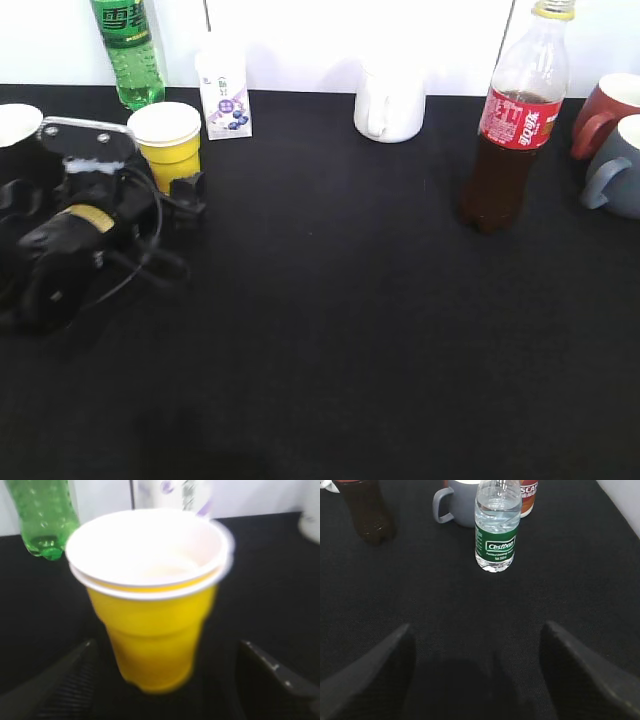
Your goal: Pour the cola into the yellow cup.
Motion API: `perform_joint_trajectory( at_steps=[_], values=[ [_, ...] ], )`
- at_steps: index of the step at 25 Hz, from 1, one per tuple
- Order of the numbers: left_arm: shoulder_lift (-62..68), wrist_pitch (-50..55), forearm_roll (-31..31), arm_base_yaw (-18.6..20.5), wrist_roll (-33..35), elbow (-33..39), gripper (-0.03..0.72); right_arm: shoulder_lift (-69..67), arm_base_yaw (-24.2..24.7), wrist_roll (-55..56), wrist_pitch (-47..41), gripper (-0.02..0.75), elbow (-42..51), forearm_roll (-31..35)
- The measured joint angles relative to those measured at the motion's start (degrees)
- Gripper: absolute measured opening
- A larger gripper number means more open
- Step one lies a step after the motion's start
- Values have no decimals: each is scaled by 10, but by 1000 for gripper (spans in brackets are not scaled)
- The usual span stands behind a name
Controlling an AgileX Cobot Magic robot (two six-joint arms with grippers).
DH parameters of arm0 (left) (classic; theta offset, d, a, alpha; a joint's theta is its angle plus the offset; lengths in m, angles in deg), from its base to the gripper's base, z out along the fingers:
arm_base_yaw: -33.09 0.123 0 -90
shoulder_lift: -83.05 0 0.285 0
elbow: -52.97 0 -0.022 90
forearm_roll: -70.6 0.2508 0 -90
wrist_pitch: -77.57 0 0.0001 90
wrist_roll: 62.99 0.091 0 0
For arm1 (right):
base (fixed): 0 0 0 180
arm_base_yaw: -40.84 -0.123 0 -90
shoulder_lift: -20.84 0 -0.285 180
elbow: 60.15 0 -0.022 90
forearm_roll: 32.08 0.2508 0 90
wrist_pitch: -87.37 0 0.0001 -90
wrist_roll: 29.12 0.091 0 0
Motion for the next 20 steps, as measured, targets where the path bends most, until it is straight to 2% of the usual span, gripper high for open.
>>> perform_joint_trajectory(
  at_steps=[2, 5, 14, 16, 18, 20],
  values=[
    [29, 1, 4, 18, -4, -37, 643, 0, 0, 0, 0, 585, 0, 0],
    [67, 3, 45, 22, -25, -76, 630, 0, 0, 0, 0, 585, 0, 0],
    [82, -23, 69, 34, -32, -84, 456, 0, 0, 0, 0, 585, 0, 0],
    [69, 3, 120, 34, -65, -84, 454, 0, 0, 0, 0, 585, 0, 0],
    [21, 45, 238, 34, -140, -84, 454, 0, 0, 0, 0, 585, 0, 0],
    [-30, 60, 399, 34, -245, -84, 454, 0, 0, 0, 0, 585, 0, 0]
  ],
)
